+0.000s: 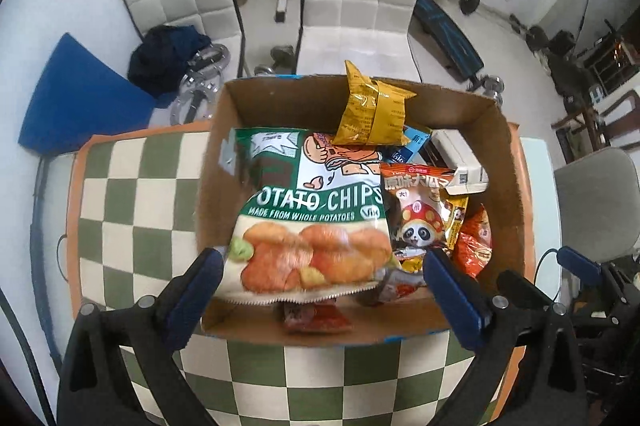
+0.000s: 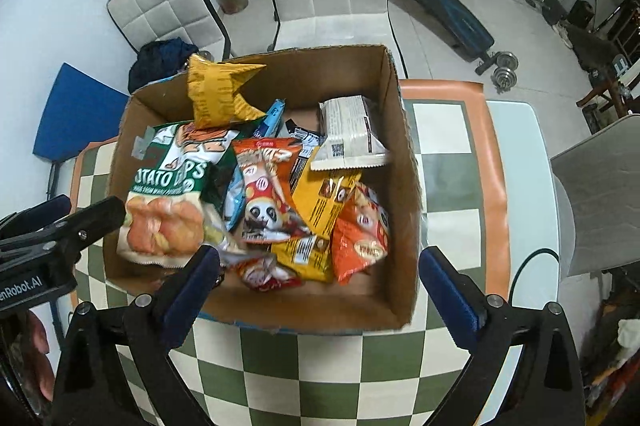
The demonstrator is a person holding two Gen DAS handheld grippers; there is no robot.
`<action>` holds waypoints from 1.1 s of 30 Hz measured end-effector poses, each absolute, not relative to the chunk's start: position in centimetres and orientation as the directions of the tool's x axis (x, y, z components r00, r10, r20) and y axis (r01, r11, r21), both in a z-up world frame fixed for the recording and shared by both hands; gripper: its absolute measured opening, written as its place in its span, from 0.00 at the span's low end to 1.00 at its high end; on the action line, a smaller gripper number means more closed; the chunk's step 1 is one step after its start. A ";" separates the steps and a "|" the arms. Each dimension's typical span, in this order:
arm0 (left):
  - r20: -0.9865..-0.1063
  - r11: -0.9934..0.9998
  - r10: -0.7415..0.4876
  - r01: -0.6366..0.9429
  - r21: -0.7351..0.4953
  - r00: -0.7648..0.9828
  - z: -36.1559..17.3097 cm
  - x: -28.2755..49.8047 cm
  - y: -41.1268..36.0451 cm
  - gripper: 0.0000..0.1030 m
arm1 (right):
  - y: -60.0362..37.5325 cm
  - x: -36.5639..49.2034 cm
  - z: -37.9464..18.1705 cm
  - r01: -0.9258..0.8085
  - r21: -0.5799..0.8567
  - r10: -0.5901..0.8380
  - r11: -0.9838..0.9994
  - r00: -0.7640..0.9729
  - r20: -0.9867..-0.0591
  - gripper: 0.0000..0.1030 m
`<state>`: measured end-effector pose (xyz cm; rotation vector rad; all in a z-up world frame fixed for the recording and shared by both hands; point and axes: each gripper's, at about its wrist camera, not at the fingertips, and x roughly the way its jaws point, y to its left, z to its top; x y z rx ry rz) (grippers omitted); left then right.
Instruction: Organize snacks
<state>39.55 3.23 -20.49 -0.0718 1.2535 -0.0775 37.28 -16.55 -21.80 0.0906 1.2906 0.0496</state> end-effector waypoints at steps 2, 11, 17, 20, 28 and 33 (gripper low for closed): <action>-0.933 0.996 -0.089 0.014 -0.089 0.347 -19.6 38.2 3.3 0.99 | -16.8 35.8 -21.1 0.015 0.092 0.084 0.996 0.299 -0.950 0.99; -0.880 0.997 -0.074 0.015 -0.075 0.468 -15.2 30.9 3.4 0.99 | -17.5 29.0 -16.8 0.011 0.089 0.077 0.996 0.403 -0.912 0.99; -0.849 0.998 -0.067 0.022 -0.065 0.524 -12.3 25.4 3.2 0.99 | -18.2 23.4 -12.9 0.016 0.115 0.094 0.993 0.474 -0.876 0.99; -0.829 0.997 -0.073 0.030 -0.068 0.554 -10.6 22.7 3.0 0.99 | -18.2 20.6 -10.9 0.010 0.122 0.100 0.993 0.506 -0.856 0.99; -0.784 0.997 -0.079 0.036 -0.072 0.615 -6.7 17.6 2.9 0.99 | -18.1 14.2 -5.5 -0.004 0.109 0.090 0.994 0.594 -0.800 0.99; -0.761 0.997 -0.069 0.030 -0.065 0.645 -4.9 15.1 3.0 0.99 | -17.9 11.3 -3.1 -0.009 0.113 0.093 0.994 0.623 -0.777 0.99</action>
